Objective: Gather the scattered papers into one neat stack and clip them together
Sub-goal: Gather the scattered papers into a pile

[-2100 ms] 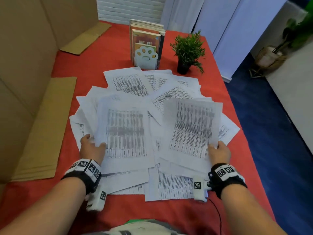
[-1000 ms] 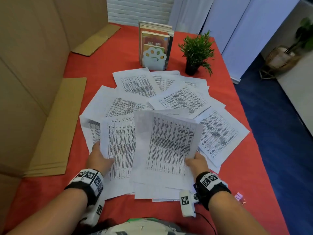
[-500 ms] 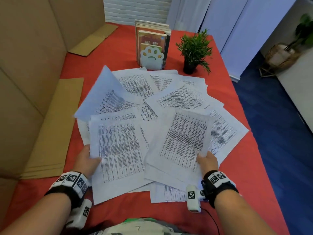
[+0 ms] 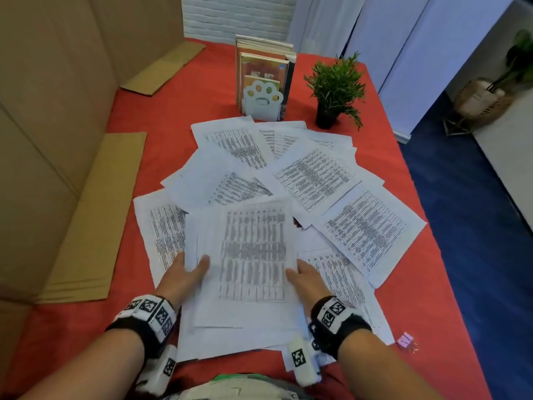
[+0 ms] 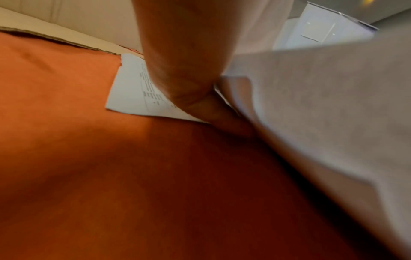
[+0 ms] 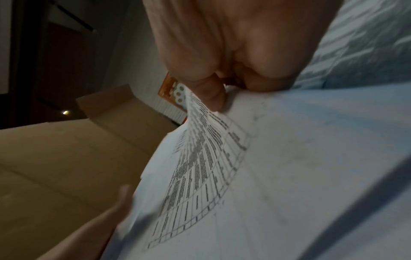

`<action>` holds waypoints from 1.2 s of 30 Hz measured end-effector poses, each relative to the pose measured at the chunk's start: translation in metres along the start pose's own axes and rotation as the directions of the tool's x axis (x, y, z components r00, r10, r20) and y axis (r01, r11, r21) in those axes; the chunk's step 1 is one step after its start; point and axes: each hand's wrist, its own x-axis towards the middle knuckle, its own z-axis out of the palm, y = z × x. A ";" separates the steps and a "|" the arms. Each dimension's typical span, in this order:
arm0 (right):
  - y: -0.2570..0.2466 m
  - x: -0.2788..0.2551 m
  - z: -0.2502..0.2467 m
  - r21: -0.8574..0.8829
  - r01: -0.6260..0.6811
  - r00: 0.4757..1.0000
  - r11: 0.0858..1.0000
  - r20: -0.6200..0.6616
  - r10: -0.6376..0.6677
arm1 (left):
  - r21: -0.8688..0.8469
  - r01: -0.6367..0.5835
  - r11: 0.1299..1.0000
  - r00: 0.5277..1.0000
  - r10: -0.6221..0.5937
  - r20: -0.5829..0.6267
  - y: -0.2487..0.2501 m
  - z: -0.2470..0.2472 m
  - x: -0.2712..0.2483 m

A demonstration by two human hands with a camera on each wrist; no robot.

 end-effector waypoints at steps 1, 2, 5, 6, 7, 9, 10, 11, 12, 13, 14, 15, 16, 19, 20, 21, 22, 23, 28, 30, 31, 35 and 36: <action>-0.008 -0.007 0.008 -0.040 0.039 0.999 0.998 0.034 -0.038 | 0.078 -0.032 0.996 0.999 0.033 -0.011 0.003 0.001 -0.003; -0.014 -0.010 0.014 -0.096 0.082 0.995 0.992 0.060 -0.076 | 0.148 -0.062 0.987 0.997 0.067 -0.027 0.007 0.002 -0.007; -0.018 -0.006 0.014 -0.349 0.215 0.975 0.912 0.024 -0.220 | 0.251 -0.097 0.963 0.988 0.124 -0.094 0.009 0.000 -0.009; -0.016 -0.003 0.008 -0.479 0.233 0.964 0.846 -0.001 -0.266 | 0.239 -0.096 0.966 0.986 0.125 -0.109 0.009 -0.004 -0.008; -0.014 0.000 0.002 -0.599 0.222 0.960 0.769 -0.005 -0.281 | 0.216 -0.094 0.972 0.985 0.122 -0.118 0.008 -0.009 -0.007; -0.008 0.005 -0.010 -0.721 0.177 0.967 0.670 0.002 -0.254 | 0.171 -0.084 0.982 0.986 0.107 -0.130 0.006 -0.020 -0.006; -0.008 0.006 -0.014 -0.738 0.151 0.975 0.658 0.002 -0.222 | 0.154 -0.077 0.985 0.985 0.099 -0.142 0.005 -0.027 -0.004; -0.009 0.008 -0.017 -0.743 0.129 0.981 0.656 -0.003 -0.196 | 0.140 -0.063 0.988 0.984 0.086 -0.158 0.004 -0.033 -0.004; -0.014 0.009 -0.018 -0.736 0.119 0.982 0.666 -0.012 -0.188 | 0.120 -0.052 0.991 0.982 0.072 -0.174 0.001 -0.040 -0.003; -0.021 0.012 -0.018 -0.719 0.124 0.980 0.684 -0.019 -0.197 | 0.097 -0.046 0.994 0.979 0.064 -0.192 -0.001 -0.046 -0.003; -0.031 0.014 -0.018 -0.688 0.154 0.973 0.709 -0.021 -0.231 | 0.072 -0.047 0.996 0.977 0.061 -0.204 -0.002 -0.050 -0.004; -0.043 0.016 -0.016 -0.640 0.206 0.959 0.740 -0.019 -0.283 | 0.061 -0.052 0.997 0.975 0.064 -0.212 -0.003 -0.054 -0.005; -0.057 0.019 -0.015 -0.583 0.271 0.938 0.766 -0.019 -0.346 | 0.051 -0.065 0.997 0.973 0.075 -0.216 -0.005 -0.056 -0.006; -0.103 0.030 -0.012 -0.479 0.409 0.876 0.777 -0.032 -0.480 | 0.035 -0.098 0.995 0.973 0.103 -0.207 -0.004 -0.062 -0.013; -0.118 0.034 -0.013 -0.463 0.425 0.869 0.778 -0.031 -0.493 | 0.029 -0.104 0.994 0.974 0.108 -0.201 -0.004 -0.063 -0.013; -0.133 0.039 -0.015 -0.441 0.435 0.868 0.785 -0.026 -0.495 | 0.023 -0.109 0.994 0.975 0.111 -0.191 -0.003 -0.065 -0.014; -0.147 0.041 -0.016 -0.415 0.447 0.868 0.793 -0.013 -0.496 | 0.029 -0.112 0.993 0.977 0.115 -0.179 -0.003 -0.068 -0.014; -0.159 0.044 -0.019 -0.375 0.463 0.869 0.803 0.014 -0.495 | 0.041 -0.119 0.992 0.978 0.124 -0.169 -0.001 -0.069 -0.015; -0.193 0.047 -0.030 -0.310 0.485 0.874 0.818 0.142 -0.465 | 0.064 -0.118 0.991 0.979 0.127 -0.157 0.005 -0.075 -0.016; -0.196 0.045 -0.035 -0.365 0.512 0.842 0.778 0.031 -0.539 | 0.051 -0.132 0.990 0.975 0.139 -0.173 0.009 -0.074 -0.016; -0.195 0.044 -0.038 -0.384 0.509 0.817 0.771 -0.067 -0.573 | 0.025 -0.130 0.991 0.974 0.133 -0.184 0.009 -0.073 -0.015; -0.174 0.036 -0.064 -0.381 0.448 0.688 0.809 -0.430 -0.584 | -0.136 -0.065 0.989 0.965 0.027 -0.261 0.007 -0.069 -0.004; -0.165 0.033 -0.071 -0.355 0.428 0.675 0.831 -0.486 -0.555 | -0.175 -0.051 0.983 0.965 0.003 -0.262 0.008 -0.067 -0.002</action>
